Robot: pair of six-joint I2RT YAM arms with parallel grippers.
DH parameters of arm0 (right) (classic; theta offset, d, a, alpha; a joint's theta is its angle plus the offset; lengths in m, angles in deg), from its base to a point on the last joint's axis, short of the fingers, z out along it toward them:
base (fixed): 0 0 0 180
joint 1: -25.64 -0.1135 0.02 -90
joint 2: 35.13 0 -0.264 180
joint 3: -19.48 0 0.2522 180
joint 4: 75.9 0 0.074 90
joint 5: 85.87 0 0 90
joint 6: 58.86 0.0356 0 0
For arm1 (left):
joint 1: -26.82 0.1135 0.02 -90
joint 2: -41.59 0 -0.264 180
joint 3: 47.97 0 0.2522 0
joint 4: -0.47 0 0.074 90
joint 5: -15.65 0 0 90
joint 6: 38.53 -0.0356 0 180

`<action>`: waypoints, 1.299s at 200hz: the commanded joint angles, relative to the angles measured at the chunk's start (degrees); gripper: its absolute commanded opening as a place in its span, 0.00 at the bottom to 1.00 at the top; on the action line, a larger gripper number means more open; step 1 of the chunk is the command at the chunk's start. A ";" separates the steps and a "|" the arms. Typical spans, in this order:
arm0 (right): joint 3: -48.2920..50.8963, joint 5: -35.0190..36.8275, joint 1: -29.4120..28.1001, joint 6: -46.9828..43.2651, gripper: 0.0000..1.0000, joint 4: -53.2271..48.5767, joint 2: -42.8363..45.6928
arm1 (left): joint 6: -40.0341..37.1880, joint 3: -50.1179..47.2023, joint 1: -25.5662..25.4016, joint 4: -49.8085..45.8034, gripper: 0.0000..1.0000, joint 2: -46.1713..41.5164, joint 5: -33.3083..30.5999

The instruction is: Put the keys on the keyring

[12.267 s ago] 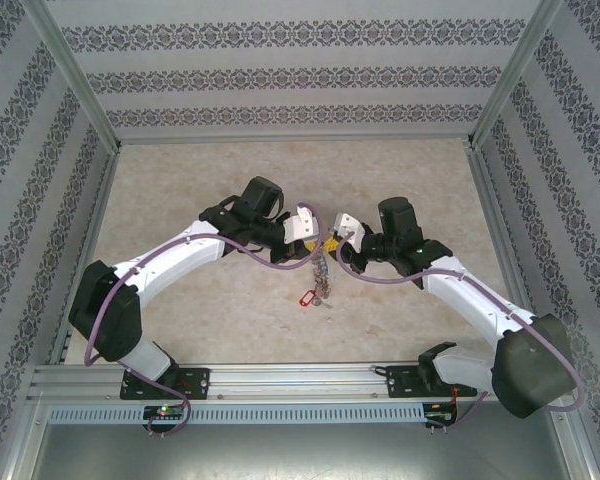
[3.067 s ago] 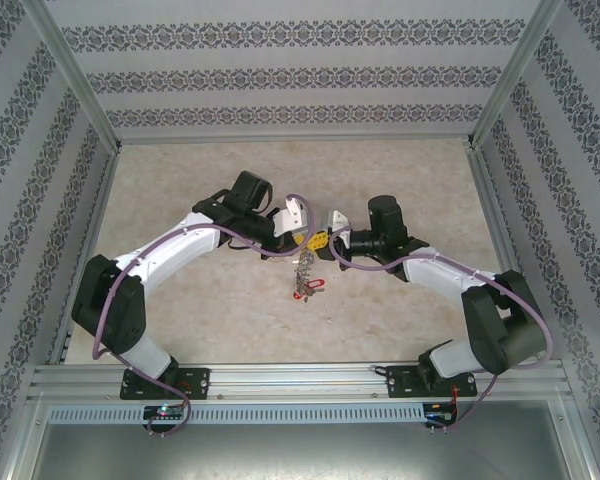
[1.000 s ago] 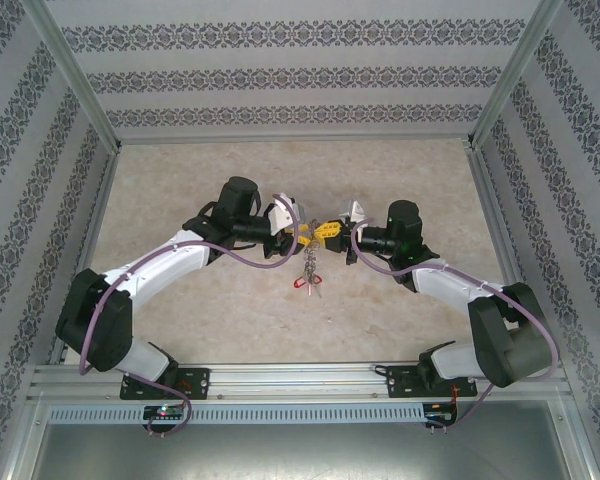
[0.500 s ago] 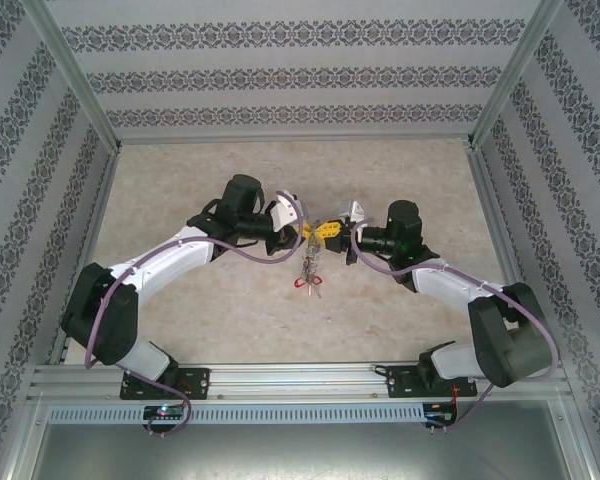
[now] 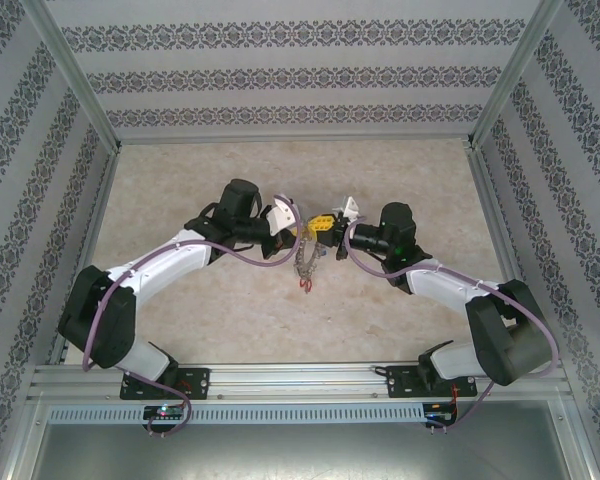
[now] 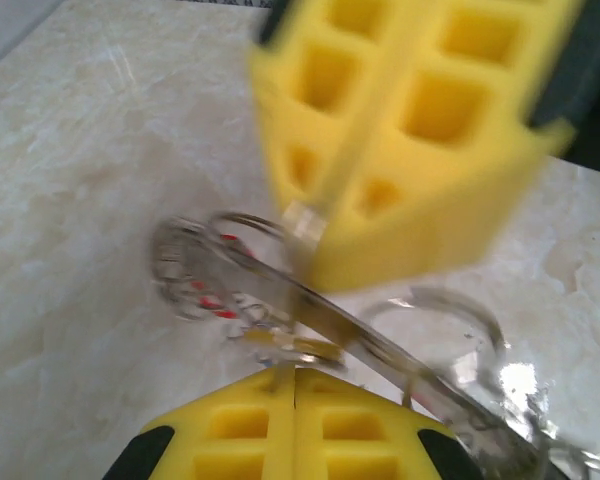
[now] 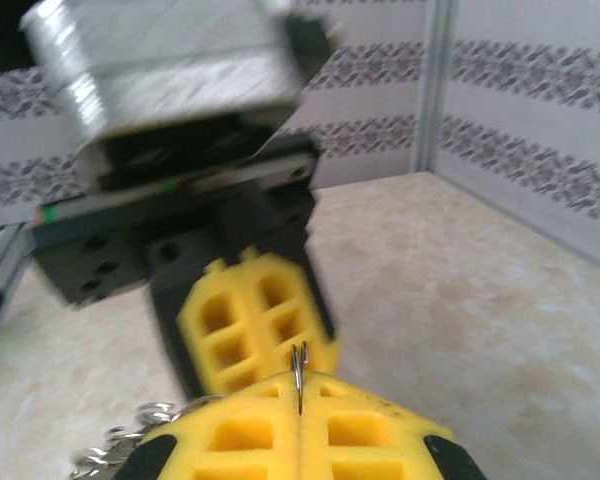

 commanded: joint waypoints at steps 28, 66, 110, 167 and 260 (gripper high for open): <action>0.01 3.71 -0.65 4.38 0.00 10.31 -0.19 | -1.09 -2.27 -0.77 0.90 0.00 -2.84 1.71; -0.52 0.34 -0.11 3.34 0.00 8.16 -0.22 | 4.18 -3.35 1.85 6.44 0.26 -4.57 0.97; -0.74 -3.98 0.19 1.86 0.00 6.77 -0.91 | 1.94 -1.26 3.05 3.77 0.40 -6.50 2.84; -1.01 -6.69 -0.75 -0.39 0.00 4.84 -0.78 | 2.08 0.82 3.00 3.30 0.40 -4.80 4.99; -1.80 -5.50 -1.29 2.19 0.00 7.33 -0.85 | 1.69 0.81 2.53 3.29 0.21 -2.04 6.90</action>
